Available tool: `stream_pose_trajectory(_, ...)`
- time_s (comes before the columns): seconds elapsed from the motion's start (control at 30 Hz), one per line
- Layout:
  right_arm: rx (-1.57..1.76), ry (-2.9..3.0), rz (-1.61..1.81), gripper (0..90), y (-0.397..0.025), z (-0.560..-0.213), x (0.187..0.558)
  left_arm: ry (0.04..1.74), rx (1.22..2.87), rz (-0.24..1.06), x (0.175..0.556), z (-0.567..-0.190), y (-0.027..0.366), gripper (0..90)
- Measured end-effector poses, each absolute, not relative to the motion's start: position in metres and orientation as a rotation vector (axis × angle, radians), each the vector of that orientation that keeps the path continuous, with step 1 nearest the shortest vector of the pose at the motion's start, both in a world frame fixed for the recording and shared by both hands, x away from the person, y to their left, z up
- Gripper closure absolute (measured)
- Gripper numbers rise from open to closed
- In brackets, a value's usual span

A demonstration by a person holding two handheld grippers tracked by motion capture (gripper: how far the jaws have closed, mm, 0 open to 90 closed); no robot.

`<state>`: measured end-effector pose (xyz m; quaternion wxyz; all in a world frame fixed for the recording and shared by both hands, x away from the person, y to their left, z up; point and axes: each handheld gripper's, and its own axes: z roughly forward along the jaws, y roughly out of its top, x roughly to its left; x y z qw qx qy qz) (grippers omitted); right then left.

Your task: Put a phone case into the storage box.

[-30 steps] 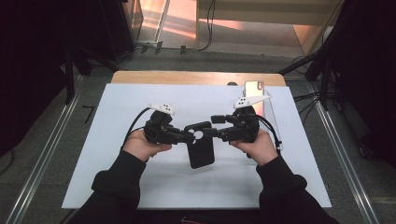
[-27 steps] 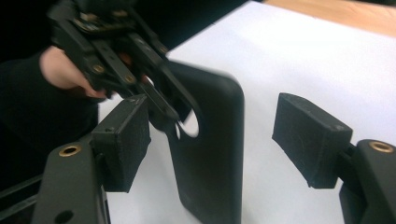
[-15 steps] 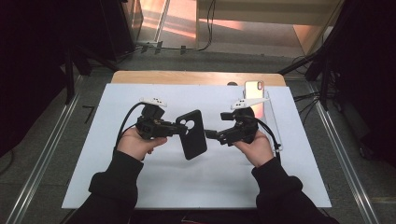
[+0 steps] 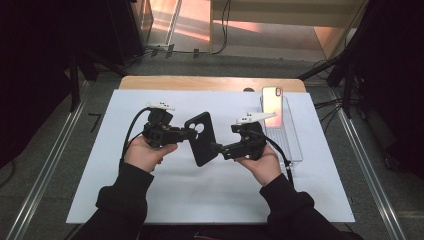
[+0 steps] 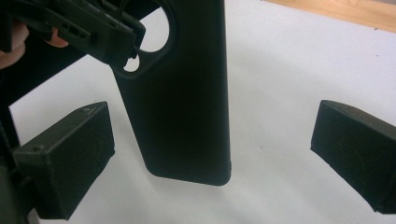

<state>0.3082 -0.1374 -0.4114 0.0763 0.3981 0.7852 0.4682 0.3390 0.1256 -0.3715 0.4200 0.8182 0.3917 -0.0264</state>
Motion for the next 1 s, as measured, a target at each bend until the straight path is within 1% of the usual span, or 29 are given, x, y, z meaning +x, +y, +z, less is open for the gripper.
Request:
stream_pose_trajectory(0.27, 1.181, 2.338, 1.372, 0.0, -0.123, -0.417, 0.303, 1.041, 2.037, -0.071, 0.336, -0.370, 0.120, 76.4)
stream_pose_trajectory(1.0, 1.215, 2.317, 1.315, 0.0, -0.099, -0.430, 0.304, 1.023, 2.059, -0.090, 0.326, -0.373, 0.096, 76.2)
